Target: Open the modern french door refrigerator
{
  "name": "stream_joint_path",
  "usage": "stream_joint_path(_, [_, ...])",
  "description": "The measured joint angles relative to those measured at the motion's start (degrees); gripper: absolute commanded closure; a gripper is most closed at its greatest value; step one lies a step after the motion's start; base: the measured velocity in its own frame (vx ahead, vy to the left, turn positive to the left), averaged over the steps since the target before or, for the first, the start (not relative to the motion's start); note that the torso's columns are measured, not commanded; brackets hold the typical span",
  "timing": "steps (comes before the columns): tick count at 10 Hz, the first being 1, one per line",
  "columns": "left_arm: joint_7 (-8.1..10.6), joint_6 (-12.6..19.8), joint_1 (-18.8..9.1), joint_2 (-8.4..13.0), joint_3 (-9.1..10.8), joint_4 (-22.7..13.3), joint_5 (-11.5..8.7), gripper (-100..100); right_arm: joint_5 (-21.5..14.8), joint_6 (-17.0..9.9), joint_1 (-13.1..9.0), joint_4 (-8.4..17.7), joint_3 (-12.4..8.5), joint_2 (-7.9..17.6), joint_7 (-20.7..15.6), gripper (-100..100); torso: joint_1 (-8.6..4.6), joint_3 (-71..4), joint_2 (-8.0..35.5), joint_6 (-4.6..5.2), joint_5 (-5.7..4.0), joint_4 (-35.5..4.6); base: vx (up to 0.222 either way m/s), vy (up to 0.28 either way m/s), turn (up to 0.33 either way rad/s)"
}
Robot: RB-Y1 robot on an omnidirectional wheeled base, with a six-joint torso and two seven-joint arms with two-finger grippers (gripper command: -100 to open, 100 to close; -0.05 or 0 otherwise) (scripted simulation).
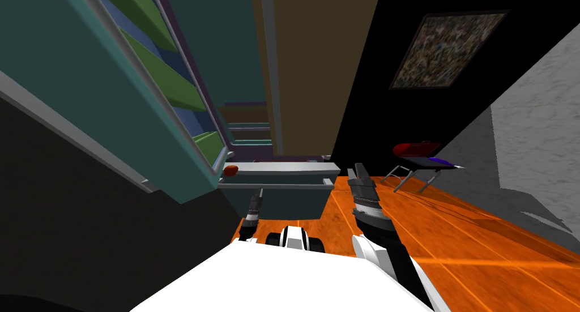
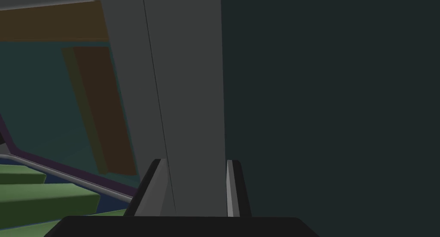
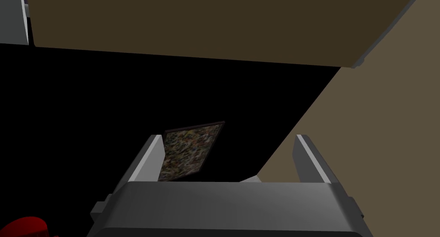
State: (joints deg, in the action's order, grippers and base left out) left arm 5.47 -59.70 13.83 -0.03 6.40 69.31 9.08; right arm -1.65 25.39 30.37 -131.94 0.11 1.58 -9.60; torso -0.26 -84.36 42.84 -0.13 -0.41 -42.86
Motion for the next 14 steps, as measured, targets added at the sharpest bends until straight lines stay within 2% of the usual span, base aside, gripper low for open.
stream_joint_path(3, [-0.06,0.3,0.0,-0.4,0.13,-0.1,0.4,100,0.0,0.0,0.0,0.0,0.0,0.0,0.0,0,0.02,0.0,-0.1,0.02,0.10,0.2,-0.047,-0.008,0.009])
stream_joint_path(6, [0.68,0.3,1.6,-0.5,-0.02,1.9,1.0,100,0.0,0.0,0.0,0.0,0.0,0.0,0.0,0,-0.03,0.2,0.3,-0.03,0.11,0.1,-0.173,-0.015,0.025])
stream_joint_path(8, [0.98,0.3,2.4,-0.6,-0.23,1.8,1.3,100,0.0,0.0,0.0,0.0,0.0,0.0,0.0,0,0.03,0.0,-0.1,0.00,0.02,0.0,-0.067,-0.007,0.073])
stream_joint_path(10, [1.65,-0.2,5.3,-0.9,-1.97,3.6,2.5,100,0.0,0.0,0.0,0.0,0.0,0.0,0.0,0,0.11,-0.2,-0.3,-0.07,0.06,0.1,-0.034,-0.005,0.179])
stream_joint_path(12, [2.29,-1.8,7.2,-0.7,-3.06,4.5,3.3,100,0.0,0.0,0.0,0.0,0.0,0.0,0.0,0,0.16,-0.1,-0.1,-0.03,0.08,0.1,-0.016,0.004,0.076])
stream_joint_path(14, [2.85,-2.0,8.6,-0.5,-3.81,5.9,3.8,100,0.0,0.0,0.0,0.0,0.0,0.0,0.0,0,0.14,0.0,0.0,-0.07,0.02,0.0,-0.012,-0.001,0.102])
